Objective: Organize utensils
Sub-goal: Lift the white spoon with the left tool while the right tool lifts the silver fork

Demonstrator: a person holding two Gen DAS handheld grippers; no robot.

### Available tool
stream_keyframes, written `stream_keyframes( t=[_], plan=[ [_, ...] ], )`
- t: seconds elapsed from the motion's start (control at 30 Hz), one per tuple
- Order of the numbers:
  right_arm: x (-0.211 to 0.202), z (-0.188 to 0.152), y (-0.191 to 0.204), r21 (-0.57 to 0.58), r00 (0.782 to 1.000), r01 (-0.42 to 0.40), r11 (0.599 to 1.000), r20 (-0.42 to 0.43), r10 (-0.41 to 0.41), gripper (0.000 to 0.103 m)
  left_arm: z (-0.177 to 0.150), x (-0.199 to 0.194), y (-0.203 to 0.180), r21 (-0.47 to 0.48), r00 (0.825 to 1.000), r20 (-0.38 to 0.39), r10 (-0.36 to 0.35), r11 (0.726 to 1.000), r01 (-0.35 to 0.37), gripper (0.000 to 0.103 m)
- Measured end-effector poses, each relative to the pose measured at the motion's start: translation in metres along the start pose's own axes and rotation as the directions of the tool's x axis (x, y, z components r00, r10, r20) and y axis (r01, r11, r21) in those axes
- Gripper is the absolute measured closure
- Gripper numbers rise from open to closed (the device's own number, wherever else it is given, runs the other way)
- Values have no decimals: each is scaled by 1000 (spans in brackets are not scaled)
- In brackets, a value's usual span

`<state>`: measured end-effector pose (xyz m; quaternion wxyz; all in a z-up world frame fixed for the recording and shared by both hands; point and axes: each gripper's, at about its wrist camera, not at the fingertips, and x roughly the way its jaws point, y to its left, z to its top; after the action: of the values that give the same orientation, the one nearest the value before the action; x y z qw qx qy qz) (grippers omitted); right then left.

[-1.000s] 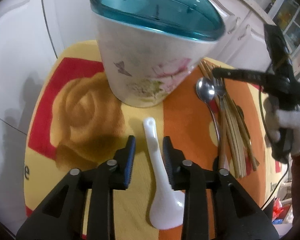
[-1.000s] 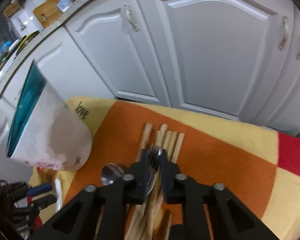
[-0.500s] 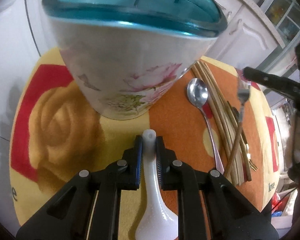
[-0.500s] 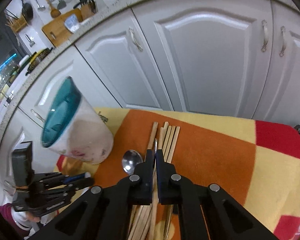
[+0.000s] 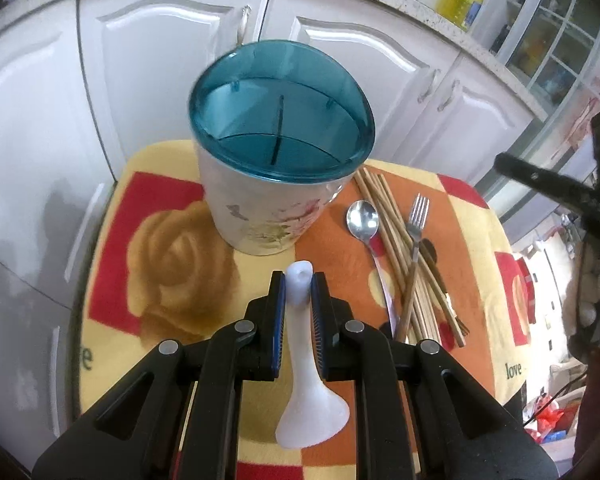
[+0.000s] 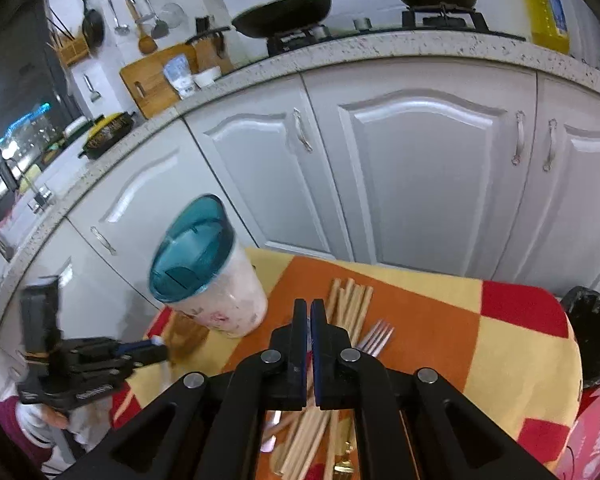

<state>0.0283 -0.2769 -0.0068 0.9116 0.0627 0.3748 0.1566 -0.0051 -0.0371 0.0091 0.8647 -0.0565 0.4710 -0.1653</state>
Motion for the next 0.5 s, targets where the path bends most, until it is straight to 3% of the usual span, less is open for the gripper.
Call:
stream_keyframes(
  t=[0.1,0.17,0.37,0.4,0.47,0.5],
  plan=[
    [21,-11,-19,37,996,63,997,-60,-61,87,-6,-7,-1,-16,1000,12,-8,1000,8,92],
    [44,-21,-33,81,992,65,995,-113,-56,63,-10,-12,-1,-16,1000,20,-12,1000,12,92],
    [91,-26,-64,186,987,61,981,-159,-31,64,-13,-18,0,-29,1000,25,-9,1000,10,92],
    [98,-26,-69,210,987,47,977,-158,-13,68,-12,-20,0,-30,1000,27,-6,1000,7,92],
    [107,-26,-76,250,987,8,968,-159,33,96,-11,-23,0,-30,1000,30,3,1000,-2,92],
    [108,-27,-77,266,985,-17,964,-159,61,99,-10,-25,0,-30,999,33,9,1000,-8,92]
  ],
)
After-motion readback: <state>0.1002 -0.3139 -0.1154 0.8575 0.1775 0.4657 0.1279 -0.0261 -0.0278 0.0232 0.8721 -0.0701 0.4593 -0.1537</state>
